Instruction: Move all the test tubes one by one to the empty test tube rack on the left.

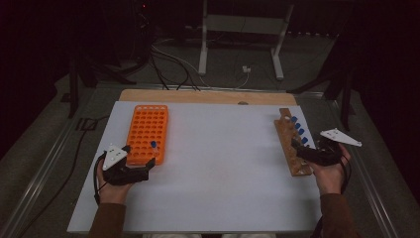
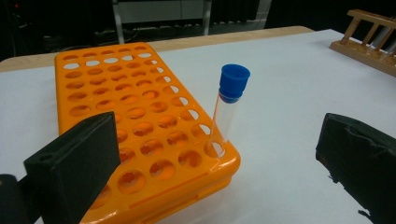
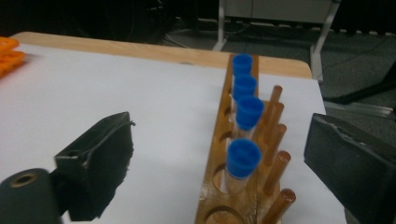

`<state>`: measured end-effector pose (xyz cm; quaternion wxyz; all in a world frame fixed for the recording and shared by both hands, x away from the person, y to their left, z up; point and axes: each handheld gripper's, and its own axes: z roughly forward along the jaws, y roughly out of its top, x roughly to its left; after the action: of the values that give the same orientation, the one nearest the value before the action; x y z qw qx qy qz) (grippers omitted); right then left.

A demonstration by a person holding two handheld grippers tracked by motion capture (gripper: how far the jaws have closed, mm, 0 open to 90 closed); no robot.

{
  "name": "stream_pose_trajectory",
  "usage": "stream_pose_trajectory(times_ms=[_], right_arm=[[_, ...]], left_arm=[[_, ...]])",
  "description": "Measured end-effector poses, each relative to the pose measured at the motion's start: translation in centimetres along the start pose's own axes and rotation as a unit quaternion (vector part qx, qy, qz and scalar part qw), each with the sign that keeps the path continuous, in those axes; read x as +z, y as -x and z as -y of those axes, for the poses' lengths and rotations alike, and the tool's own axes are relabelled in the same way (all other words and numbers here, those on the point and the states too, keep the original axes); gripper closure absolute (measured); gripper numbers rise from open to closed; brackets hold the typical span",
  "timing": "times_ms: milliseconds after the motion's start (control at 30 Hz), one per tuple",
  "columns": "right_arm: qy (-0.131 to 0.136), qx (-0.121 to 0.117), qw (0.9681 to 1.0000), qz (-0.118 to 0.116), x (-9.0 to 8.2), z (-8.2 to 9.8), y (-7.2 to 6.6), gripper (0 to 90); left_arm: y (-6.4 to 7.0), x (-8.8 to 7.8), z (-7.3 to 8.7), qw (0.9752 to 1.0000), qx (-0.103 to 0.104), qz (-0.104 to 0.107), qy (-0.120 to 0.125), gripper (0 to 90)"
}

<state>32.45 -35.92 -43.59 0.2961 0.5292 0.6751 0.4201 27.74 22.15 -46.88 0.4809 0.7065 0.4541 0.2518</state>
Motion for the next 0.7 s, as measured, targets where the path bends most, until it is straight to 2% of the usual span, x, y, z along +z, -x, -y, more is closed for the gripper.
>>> stream_pose_trajectory(times_ms=[167, 333, 467, 567, 700], right_arm=[[-0.007, 0.012, 0.9999, 0.002, 0.4, 0.8, 0.4, 23.8], [-0.014, 0.015, 0.9997, 0.01, 0.9, 1.5, 0.7, 43.6], [-0.017, 0.012, 0.9997, 0.015, 1.2, 1.5, 0.6, 55.2], [-0.018, 0.017, 0.9995, 0.018, 1.3, 1.5, 0.6, 62.6], [-0.021, 0.021, 0.9993, 0.021, 1.6, 1.7, 0.5, 66.9]], left_arm=[[0.0, 0.0, 0.0, 1.0, -0.001, 0.0, 0.0, 0.5], [0.1, 0.1, 0.1, 1.0, -0.002, 0.0, -0.001, 0.5], [0.1, 0.2, 0.2, 1.0, -0.001, 0.0, -0.004, 0.5], [0.2, 0.3, 0.2, 1.0, -0.002, 0.0, -0.003, 0.5], [0.1, 0.2, 0.2, 1.0, -0.004, -0.001, -0.001, 0.5]])
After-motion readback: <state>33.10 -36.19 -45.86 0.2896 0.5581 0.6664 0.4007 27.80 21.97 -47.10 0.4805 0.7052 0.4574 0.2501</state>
